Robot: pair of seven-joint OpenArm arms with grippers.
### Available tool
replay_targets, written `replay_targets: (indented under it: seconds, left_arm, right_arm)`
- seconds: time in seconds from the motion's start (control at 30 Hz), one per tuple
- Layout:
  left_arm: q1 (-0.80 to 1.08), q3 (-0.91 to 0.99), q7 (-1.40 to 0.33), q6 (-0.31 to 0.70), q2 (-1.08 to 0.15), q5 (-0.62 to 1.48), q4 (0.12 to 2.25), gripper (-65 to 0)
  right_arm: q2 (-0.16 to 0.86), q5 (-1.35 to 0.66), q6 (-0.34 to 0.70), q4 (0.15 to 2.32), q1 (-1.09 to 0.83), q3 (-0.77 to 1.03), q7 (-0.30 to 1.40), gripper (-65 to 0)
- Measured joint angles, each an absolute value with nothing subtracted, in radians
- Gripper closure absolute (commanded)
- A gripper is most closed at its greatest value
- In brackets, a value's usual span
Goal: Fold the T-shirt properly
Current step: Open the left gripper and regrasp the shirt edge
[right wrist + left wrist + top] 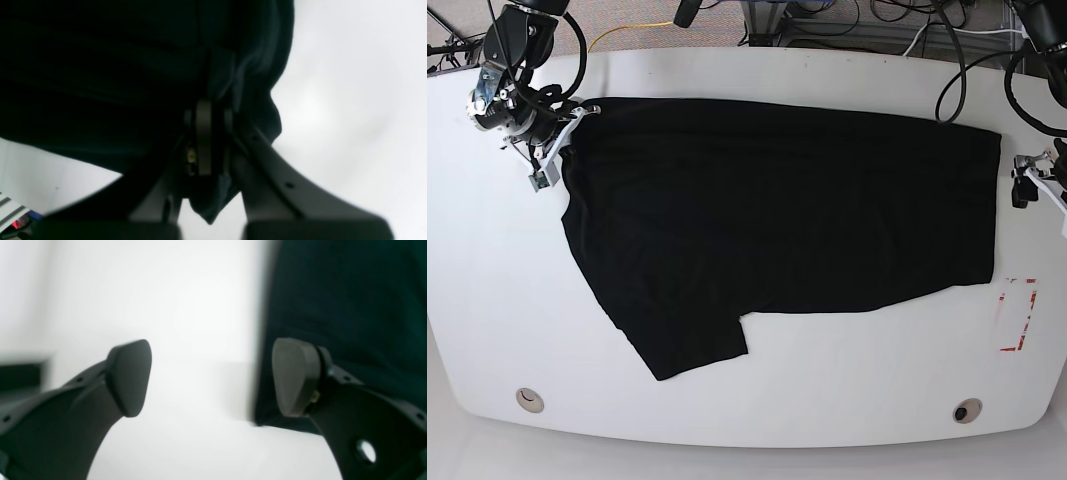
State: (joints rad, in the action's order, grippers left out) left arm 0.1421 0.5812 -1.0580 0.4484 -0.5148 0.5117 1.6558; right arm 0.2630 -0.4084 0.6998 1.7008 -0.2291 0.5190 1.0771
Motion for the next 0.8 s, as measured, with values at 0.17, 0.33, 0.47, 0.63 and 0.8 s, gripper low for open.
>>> replay_targets:
  seconds: [0.17, 0.33, 0.47, 0.63, 0.8]
  left_arm:
    - [0.176, 0.604, -1.093, 0.607, -0.523, 0.476, 1.662, -53.1]
    - [0.216, 0.586, -1.164, 0.7, -0.422, 0.486, 1.744, -53.1]
    - [0.226, 0.551, -1.184, 0.699, -0.374, 0.487, 1.799, -52.9]
    - [0.287, 0.5, -1.168, 0.698, -0.371, 0.49, 1.838, -52.9]
    - [0.316, 0.49, -1.177, 0.697, -0.359, 0.48, 1.821, -52.9]
  right_arm:
    - [0.266, -0.408, 0.699, 1.701, -0.229, 0.518, 1.077, 0.0]
    - [0.241, -0.408, 0.698, 1.72, -0.233, 0.52, 1.077, 0.0]
    - [0.239, -0.399, 0.698, 1.719, -0.228, 0.518, 1.077, 0.0]
    - [0.211, -0.401, 0.696, 1.721, -0.224, 0.517, 1.077, -0.2]
    - [0.21, -0.4, 0.696, 1.731, -0.229, 0.52, 1.079, -15.2]
